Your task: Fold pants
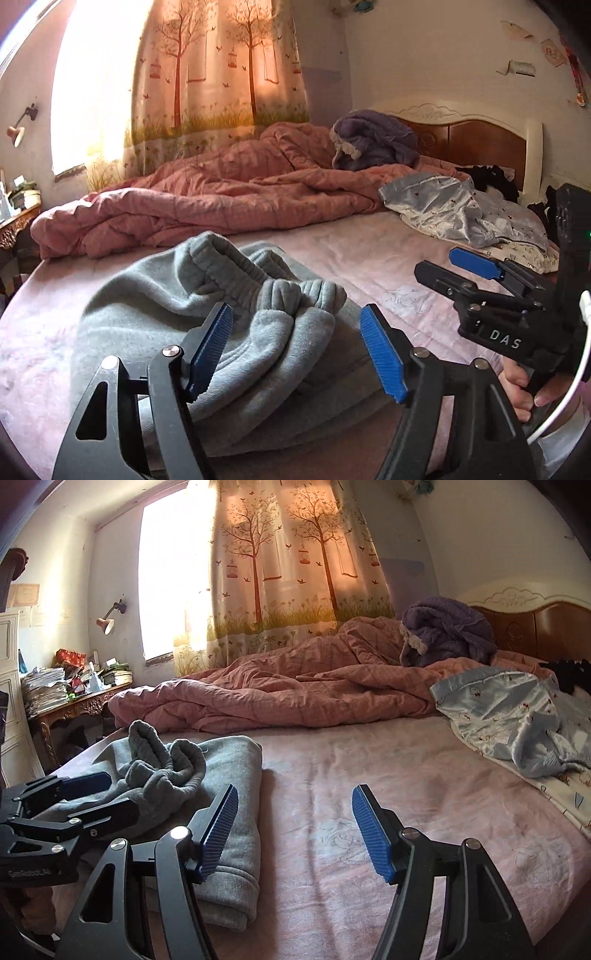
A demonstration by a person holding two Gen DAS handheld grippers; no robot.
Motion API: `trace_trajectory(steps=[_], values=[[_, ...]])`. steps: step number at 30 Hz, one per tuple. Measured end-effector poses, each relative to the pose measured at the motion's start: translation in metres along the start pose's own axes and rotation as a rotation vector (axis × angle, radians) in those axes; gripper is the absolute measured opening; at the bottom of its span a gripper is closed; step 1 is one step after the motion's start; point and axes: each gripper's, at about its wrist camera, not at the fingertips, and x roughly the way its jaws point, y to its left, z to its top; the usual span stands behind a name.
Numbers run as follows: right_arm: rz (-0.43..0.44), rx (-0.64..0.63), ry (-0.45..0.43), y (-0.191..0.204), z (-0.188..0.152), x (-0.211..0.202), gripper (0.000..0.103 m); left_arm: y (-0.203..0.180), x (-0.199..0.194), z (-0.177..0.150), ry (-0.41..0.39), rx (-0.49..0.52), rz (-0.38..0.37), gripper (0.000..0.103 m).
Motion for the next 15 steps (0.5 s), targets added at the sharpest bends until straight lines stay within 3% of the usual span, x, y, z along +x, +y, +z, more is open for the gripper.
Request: trace_trajectory(steps=[4, 6, 7, 11, 12, 15], values=[[0.026, -0.039, -0.022, 0.015, 0.008, -0.007, 0.068, 0.016, -0.035, 0.007, -0.099, -0.033, 0.107, 0.071], [0.067, -0.043, -0.014, 0.022, 0.014, -0.005, 0.068, 0.034, -0.046, 0.009, -0.122, -0.077, 0.199, 0.071], [0.097, -0.04, -0.009, 0.027, 0.019, -0.003, 0.068, 0.043, -0.048, 0.011, -0.121, -0.096, 0.251, 0.067], [0.242, -0.006, 0.025, 0.042, 0.036, 0.005, 0.068, 0.089, -0.044, 0.003, -0.061, -0.19, 0.321, 0.025], [0.266, -0.001, 0.052, 0.046, 0.041, 0.01, 0.067, 0.1, -0.041, -0.002, -0.041, -0.225, 0.331, 0.022], [0.302, -0.002, 0.161, 0.057, 0.051, 0.029, 0.042, 0.119, -0.031, -0.019, -0.002, -0.287, 0.353, 0.019]])
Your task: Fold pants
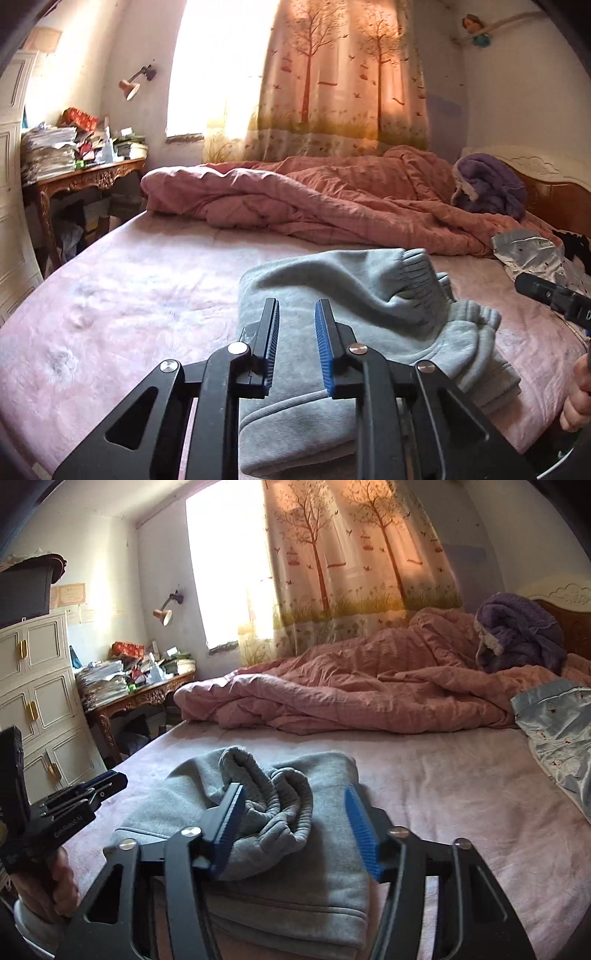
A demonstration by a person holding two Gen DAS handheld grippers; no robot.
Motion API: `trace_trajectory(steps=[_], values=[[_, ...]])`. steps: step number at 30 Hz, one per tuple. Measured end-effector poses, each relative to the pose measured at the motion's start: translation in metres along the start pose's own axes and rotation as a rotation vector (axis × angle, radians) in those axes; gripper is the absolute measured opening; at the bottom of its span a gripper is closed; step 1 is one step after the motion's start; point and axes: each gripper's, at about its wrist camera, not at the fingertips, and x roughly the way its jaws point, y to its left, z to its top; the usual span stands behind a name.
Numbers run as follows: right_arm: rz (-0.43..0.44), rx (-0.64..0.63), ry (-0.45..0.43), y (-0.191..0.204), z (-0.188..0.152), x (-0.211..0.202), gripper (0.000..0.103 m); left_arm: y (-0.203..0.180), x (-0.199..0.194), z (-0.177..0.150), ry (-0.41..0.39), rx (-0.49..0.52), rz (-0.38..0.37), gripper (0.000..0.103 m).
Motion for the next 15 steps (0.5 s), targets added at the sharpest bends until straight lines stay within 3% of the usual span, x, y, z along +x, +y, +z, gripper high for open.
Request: trace_trajectory(steps=[4, 6, 9, 13, 15], values=[[0.089, 0.019, 0.06, 0.002, 0.005, 0.019, 0.028, 0.007, 0.02, -0.021, 0.073, -0.038, -0.023, 0.017], [0.111, -0.002, 0.048, 0.007, 0.003, 0.023, 0.025, 0.007, 0.018, -0.032, 0.056, -0.037, -0.005, 0.017], [0.1, -0.069, 0.057, 0.02, -0.006, 0.029, 0.021, 0.002, 0.014, -0.041, 0.032, 0.006, 0.018, 0.017], [0.015, -0.104, 0.178, 0.02, -0.031, 0.055, 0.017, 0.001, 0.006, -0.048, 0.02, 0.036, 0.018, 0.017], [0.024, -0.068, 0.204, 0.006, -0.046, 0.057, 0.017, 0.001, 0.004, -0.05, 0.019, 0.047, 0.016, 0.017]])
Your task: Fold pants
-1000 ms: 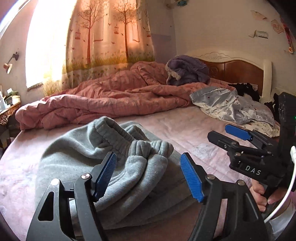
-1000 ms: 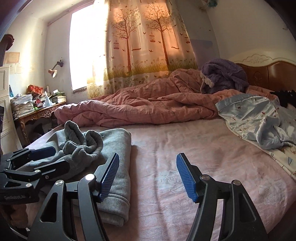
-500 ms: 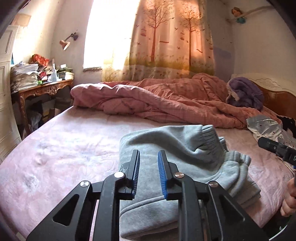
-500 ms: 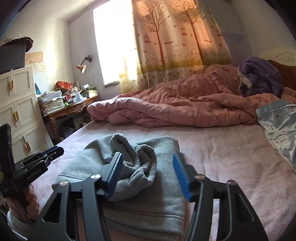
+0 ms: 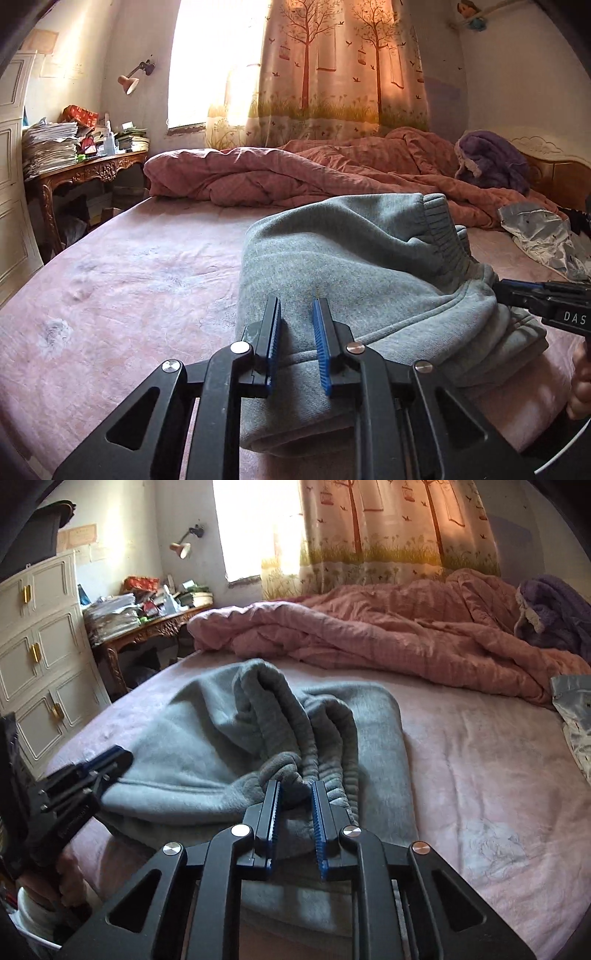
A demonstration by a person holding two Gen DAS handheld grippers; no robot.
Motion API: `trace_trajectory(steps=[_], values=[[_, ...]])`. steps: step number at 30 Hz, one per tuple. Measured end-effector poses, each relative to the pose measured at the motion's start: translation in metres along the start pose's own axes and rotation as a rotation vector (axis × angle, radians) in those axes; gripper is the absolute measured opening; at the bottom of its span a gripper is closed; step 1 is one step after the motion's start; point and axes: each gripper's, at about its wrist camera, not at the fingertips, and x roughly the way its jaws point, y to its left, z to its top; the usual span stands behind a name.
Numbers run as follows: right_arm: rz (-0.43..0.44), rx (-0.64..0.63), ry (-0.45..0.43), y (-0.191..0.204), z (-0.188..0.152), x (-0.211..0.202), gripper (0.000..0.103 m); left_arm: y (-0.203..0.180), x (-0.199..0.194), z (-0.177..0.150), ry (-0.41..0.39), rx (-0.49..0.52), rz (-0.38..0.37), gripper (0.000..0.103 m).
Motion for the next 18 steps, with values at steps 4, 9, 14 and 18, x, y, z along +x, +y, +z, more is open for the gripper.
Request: trace_trajectory(steps=[4, 9, 14, 18], values=[[-0.016, -0.028, 0.005, -0.001, -0.017, -0.004, 0.016, 0.002, 0.006, -0.002, 0.053, -0.025, 0.003, 0.017], [-0.049, -0.098, 0.001, 0.013, -0.004, -0.017, 0.017, 0.004, 0.003, -0.007, 0.048, -0.035, 0.014, 0.017], [-0.001, -0.051, -0.101, 0.008, 0.032, -0.036, 0.031, -0.002, 0.0, -0.009, 0.032, -0.016, 0.032, 0.017], [0.057, 0.002, -0.031, -0.006, 0.066, -0.013, 0.031, 0.001, 0.0, -0.009, 0.029, -0.03, 0.017, 0.017]])
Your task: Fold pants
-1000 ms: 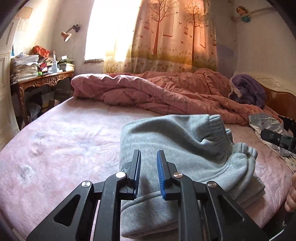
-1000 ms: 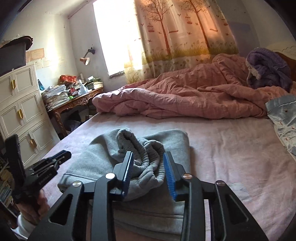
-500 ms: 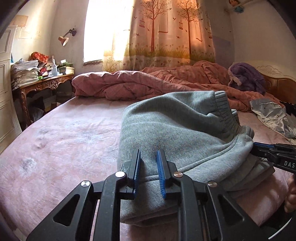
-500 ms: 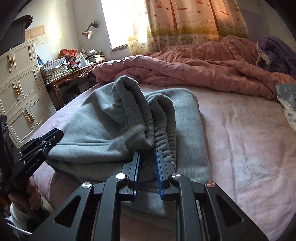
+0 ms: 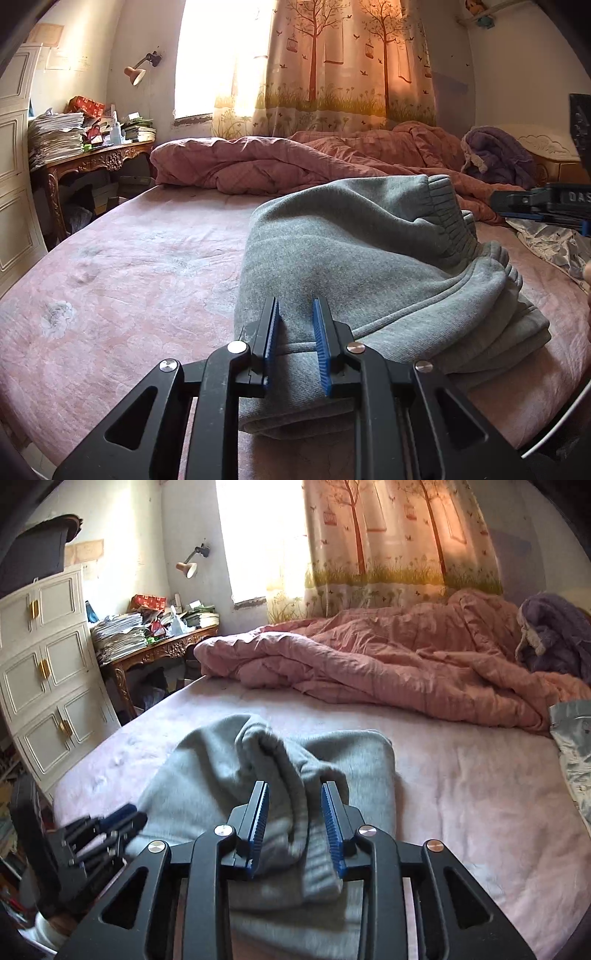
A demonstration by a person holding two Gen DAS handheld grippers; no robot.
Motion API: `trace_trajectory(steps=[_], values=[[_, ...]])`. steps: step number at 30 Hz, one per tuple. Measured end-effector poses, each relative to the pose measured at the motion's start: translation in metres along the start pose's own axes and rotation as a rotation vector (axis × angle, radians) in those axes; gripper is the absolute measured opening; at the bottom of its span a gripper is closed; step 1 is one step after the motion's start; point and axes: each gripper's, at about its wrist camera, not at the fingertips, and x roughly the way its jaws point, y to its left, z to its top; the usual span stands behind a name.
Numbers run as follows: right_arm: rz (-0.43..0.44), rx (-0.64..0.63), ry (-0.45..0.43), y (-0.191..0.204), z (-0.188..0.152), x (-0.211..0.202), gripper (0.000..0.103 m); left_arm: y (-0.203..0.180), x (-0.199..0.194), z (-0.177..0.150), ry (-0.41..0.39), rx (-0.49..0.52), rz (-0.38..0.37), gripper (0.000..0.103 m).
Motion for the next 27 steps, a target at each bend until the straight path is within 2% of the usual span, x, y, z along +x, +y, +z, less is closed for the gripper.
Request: trace_trajectory(steps=[4, 6, 7, 8, 9, 10, 13, 16, 19, 21, 23, 25, 27], values=[[0.081, 0.139, 0.18, -0.028, 0.016, 0.053, 0.03, 0.002, -0.001, 0.001, -0.005, -0.02, -0.011, 0.017], [0.092, 0.191, 0.231, -0.039, 0.018, 0.074, 0.03, 0.001, -0.002, 0.006, -0.018, -0.021, -0.014, 0.017], [0.104, 0.237, 0.246, -0.048, 0.02, 0.083, 0.027, 0.0, -0.002, 0.008, -0.024, -0.011, -0.017, 0.017], [0.124, 0.293, 0.247, -0.057, 0.02, 0.087, 0.026, -0.002, -0.002, 0.01, -0.024, 0.005, -0.016, 0.017], [0.146, 0.356, 0.229, -0.067, 0.022, 0.088, 0.015, -0.002, -0.001, 0.011, -0.016, 0.012, -0.01, 0.017], [0.157, 0.4, 0.193, -0.075, 0.024, 0.086, 0.008, -0.001, 0.0, 0.011, -0.005, 0.006, -0.015, 0.017], [0.146, 0.381, 0.143, -0.078, 0.028, 0.087, 0.005, 0.002, -0.001, 0.007, 0.0, -0.004, -0.019, 0.017], [0.134, 0.315, 0.215, -0.071, 0.018, 0.106, 0.005, -0.001, -0.006, 0.002, -0.016, 0.021, -0.009, 0.017], [0.075, 0.288, 0.201, -0.072, 0.016, 0.108, 0.005, -0.005, -0.009, -0.002, -0.029, 0.045, 0.009, 0.018], [0.116, 0.305, 0.164, -0.075, 0.019, 0.098, 0.006, -0.005, -0.011, -0.002, -0.034, 0.046, 0.006, 0.018], [0.156, 0.306, 0.134, -0.075, 0.02, 0.086, 0.014, -0.001, -0.013, -0.001, -0.038, 0.037, -0.007, 0.02], [0.168, 0.285, 0.115, -0.071, 0.021, 0.077, 0.042, 0.0, -0.013, -0.001, -0.037, 0.035, -0.015, 0.022], [0.139, 0.255, 0.132, -0.067, 0.021, 0.074, 0.044, 0.002, -0.014, -0.001, -0.041, 0.032, -0.008, 0.027]])
